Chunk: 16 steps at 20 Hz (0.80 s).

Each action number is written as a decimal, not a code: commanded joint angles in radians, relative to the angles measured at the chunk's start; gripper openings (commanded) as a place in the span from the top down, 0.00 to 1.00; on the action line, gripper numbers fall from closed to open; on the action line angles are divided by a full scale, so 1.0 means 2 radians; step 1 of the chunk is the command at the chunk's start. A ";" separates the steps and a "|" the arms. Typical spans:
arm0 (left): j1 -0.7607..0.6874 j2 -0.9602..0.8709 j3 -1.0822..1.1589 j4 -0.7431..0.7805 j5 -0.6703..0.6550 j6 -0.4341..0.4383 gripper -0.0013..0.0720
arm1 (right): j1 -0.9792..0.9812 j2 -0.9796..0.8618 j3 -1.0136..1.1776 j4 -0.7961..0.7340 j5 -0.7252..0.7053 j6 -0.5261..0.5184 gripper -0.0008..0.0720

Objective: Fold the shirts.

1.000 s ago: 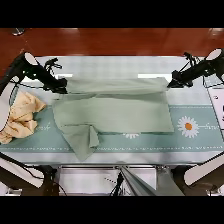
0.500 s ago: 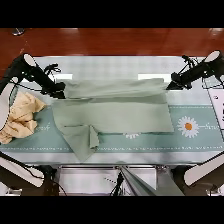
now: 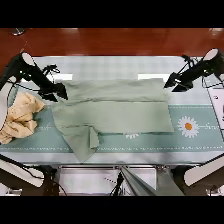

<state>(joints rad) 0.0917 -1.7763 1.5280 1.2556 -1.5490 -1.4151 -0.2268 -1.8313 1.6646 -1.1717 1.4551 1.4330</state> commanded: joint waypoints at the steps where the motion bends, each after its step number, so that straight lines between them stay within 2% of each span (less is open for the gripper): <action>1: 0.005 0.048 -0.019 -0.003 -0.005 -0.002 0.02 | -0.028 0.060 -0.006 -0.003 0.000 0.002 0.13; 2: 0.007 0.070 -0.045 -0.003 -0.004 0.011 0.02 | -0.041 0.092 -0.023 0.005 -0.018 0.002 0.13; 4: 0.022 0.117 -0.123 0.001 -0.002 0.012 0.02 | -0.063 0.162 -0.086 0.013 -0.052 -0.008 0.13; 7: 0.064 0.206 -0.271 -0.001 0.038 0.025 0.02 | -0.090 0.279 -0.235 0.017 -0.100 -0.036 0.13; 10: 0.124 0.294 -0.389 -0.041 0.068 0.057 0.02 | -0.133 0.385 -0.380 0.105 -0.128 -0.074 0.13; 13: 0.182 0.359 -0.483 -0.140 0.123 0.074 0.02 | -0.151 0.450 -0.459 0.210 -0.148 -0.098 0.14; 16: 0.191 0.375 -0.539 -0.171 0.142 0.088 0.02 | -0.142 0.463 -0.488 0.227 -0.144 -0.102 0.14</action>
<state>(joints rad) 0.4301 -1.0882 0.5789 1.0199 -1.3289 -1.2755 -0.5053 -0.9714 0.7860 -0.8204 1.1835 1.2617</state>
